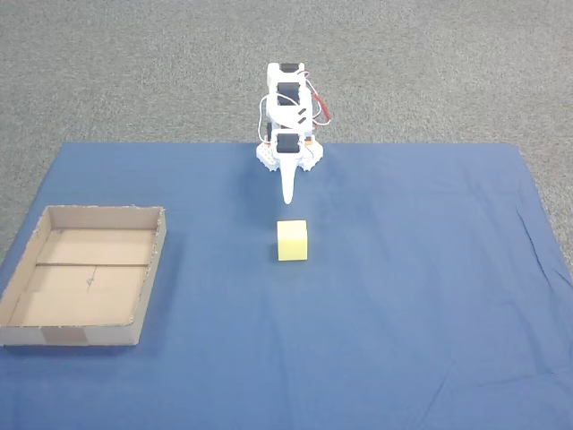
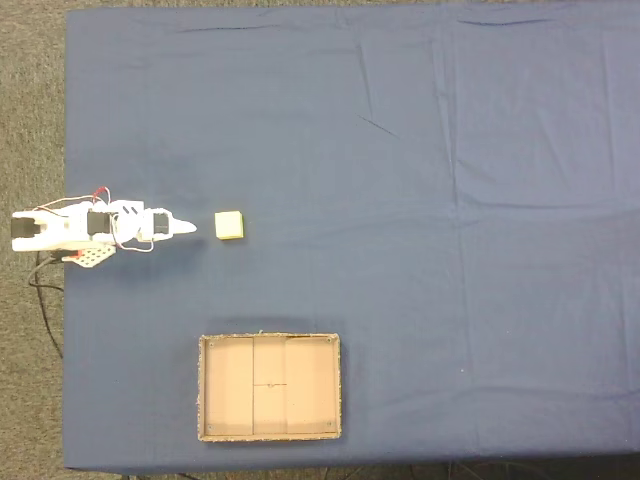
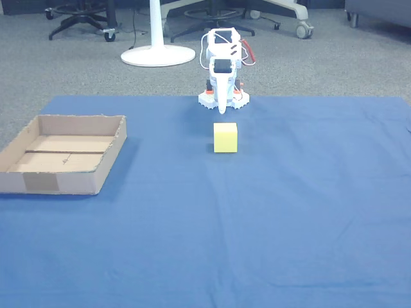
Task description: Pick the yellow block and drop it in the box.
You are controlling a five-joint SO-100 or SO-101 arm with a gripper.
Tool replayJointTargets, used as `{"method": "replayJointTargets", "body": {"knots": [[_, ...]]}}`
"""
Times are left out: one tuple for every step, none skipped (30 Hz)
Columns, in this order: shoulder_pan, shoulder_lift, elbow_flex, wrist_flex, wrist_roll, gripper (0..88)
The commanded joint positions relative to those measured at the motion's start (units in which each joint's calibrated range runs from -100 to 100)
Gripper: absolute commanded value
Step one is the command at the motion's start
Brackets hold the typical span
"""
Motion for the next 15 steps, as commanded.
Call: {"method": "replayJointTargets", "body": {"knots": [[1.2, -0.3, 0.9, -0.1, -0.8, 0.2], [1.2, -0.3, 0.9, -0.1, -0.8, 0.2], [1.2, -0.3, 0.9, -0.1, -0.8, 0.2], [1.2, -0.3, 0.9, -0.1, -0.8, 0.2], [1.2, -0.3, 0.9, -0.1, -0.8, 0.2], [1.2, -0.3, 0.9, -0.1, -0.8, 0.2], [1.2, -0.3, 0.9, -0.1, -0.8, 0.2], [1.3, -0.3, 0.9, -0.1, -0.8, 0.2], [1.4, -0.3, 0.9, -0.1, -0.9, 0.2], [1.5, -0.3, 0.9, -0.1, -1.1, 0.6], [2.1, -0.2, 0.8, -0.1, -1.5, 8.4], [2.8, 1.2, 0.3, -0.1, -1.5, 19.1], [3.2, 3.5, -1.0, -0.6, -1.1, 23.5], [3.5, 6.4, -3.0, -0.8, -1.0, 27.2], [3.8, 9.9, -6.5, 0.0, -0.3, 28.2]]}}
